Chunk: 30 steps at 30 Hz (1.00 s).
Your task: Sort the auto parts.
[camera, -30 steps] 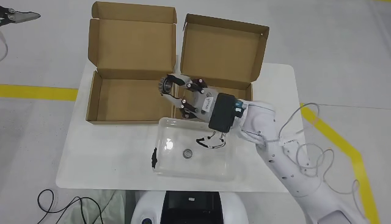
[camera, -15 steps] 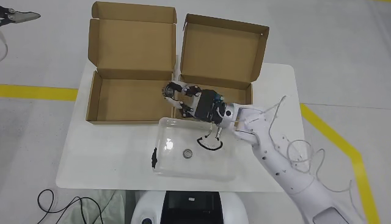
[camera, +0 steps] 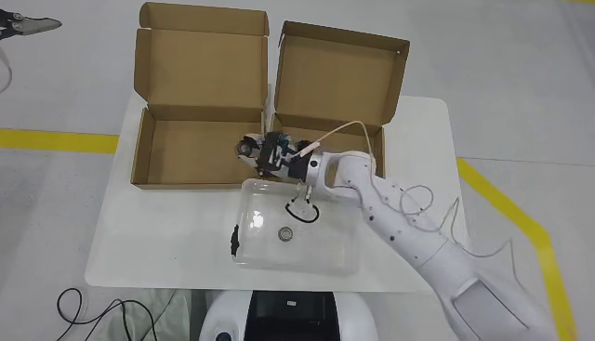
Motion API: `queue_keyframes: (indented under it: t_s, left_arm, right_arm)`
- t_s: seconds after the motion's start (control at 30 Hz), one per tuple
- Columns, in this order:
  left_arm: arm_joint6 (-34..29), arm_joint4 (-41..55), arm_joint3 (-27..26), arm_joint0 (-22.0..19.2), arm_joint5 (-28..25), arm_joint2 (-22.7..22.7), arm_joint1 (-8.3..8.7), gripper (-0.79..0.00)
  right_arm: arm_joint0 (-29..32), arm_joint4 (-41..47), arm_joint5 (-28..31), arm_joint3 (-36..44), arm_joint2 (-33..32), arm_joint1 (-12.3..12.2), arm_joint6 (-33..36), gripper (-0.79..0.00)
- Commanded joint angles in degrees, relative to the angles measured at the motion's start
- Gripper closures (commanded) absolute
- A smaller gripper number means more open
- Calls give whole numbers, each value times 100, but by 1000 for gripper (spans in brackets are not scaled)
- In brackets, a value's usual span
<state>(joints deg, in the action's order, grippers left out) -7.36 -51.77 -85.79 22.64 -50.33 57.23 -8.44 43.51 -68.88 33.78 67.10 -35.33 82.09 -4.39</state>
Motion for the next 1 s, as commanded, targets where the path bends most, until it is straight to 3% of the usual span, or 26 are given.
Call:
queue_keyframes:
  t_s: [0.0, 0.3, 0.87, 0.97]
  left_arm:
    - [0, 0, 0, 0, 0, 0, 0, -785]
    - [0, 0, 0, 0, 0, 0, 0, -785]
    - [0, 0, 0, 0, 0, 0, 0, -785]
    - [0, 0, 0, 0, 0, 0, 0, -785]
  right_arm:
    - [-163, 51, -36, -254, 169, 122, 149, 0]
    - [-780, 320, -68, -1359, 713, 684, 637, 0]
    - [-1395, 500, -150, -2885, 1239, 1637, 1031, 0]
    - [-1465, 505, -157, -3083, 1264, 1763, 1014, -74]
